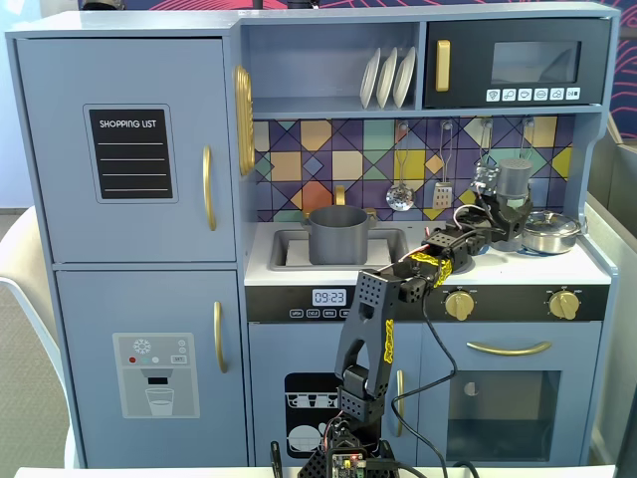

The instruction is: Put salt in the gray recipient

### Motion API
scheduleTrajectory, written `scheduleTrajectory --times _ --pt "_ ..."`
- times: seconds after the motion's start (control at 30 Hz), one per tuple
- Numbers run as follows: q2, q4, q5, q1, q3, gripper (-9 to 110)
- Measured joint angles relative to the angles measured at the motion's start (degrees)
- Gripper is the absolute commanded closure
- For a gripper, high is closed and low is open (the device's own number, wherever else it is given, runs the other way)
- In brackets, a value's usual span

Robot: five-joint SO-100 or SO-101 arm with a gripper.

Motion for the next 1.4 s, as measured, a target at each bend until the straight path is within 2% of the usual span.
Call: scheduleTrajectory --times 0.17,0.37,0.63,0.83,1.1,1.4 --pt "11.16 14.5 16.08 -4.48 -0.09 102" --pt "23.64 29.44 44.82 -15.91 -0.09 101" --pt "28.48 41.4 77.78 -36.04 -0.18 101" --pt "28.48 47.55 99.23 -43.86 -5.01 101" --pt "28.48 47.2 119.79 -47.29 -9.67 101" --pt "26.63 40.87 130.25 -52.47 -11.07 101"
